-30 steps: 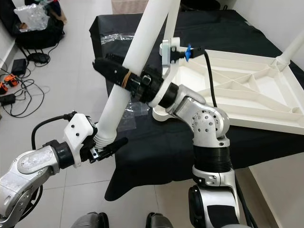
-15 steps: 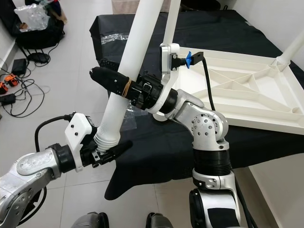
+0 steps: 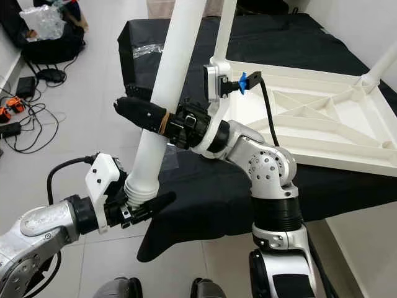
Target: Building children table
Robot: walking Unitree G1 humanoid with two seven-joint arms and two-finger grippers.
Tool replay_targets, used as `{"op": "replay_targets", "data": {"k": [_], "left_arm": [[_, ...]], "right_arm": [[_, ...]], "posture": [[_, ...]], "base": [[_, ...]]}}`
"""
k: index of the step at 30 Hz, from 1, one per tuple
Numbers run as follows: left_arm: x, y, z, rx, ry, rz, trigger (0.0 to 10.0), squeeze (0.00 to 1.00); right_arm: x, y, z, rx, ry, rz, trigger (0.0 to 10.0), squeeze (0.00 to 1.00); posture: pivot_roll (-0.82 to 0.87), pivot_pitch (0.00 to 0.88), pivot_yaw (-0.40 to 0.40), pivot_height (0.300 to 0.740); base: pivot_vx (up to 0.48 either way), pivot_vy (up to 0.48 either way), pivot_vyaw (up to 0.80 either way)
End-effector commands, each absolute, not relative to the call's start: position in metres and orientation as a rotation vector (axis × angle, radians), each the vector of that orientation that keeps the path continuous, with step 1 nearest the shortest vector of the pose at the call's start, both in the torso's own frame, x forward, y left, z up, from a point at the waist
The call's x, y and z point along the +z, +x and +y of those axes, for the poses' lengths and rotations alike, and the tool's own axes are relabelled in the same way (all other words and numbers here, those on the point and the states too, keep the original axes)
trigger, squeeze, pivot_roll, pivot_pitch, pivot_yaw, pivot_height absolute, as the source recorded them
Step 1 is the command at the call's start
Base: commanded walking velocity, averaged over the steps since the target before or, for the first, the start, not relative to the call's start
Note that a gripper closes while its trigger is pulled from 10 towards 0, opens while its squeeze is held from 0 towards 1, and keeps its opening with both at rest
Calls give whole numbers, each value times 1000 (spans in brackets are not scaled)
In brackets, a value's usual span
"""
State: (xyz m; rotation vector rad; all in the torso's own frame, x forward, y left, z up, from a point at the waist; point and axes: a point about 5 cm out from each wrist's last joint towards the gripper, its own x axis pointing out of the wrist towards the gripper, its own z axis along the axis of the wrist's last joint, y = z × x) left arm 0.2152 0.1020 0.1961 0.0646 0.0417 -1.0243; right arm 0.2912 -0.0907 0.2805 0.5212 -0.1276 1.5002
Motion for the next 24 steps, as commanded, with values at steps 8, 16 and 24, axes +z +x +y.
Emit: {"op": "replay_targets", "data": {"k": [8,16,24], "left_arm": [[196,202,98,-1080,53,55,10000,0],[196,199,97,-1090,41,68,10000,0],[196,198,96,-1088,44,70,10000,0]], "right_arm": [[273,285,-89,1549,440,-94,10000,0],[271,283,-91,1576,433,-83,0,0],[271,281,-92,1596,438,-85,0,0]], "posture": [[56,165,-29,740],[53,166,-27,740],[53,166,-27,740]], "base": [[0,0,0],[0,0,0],[0,0,0]]}}
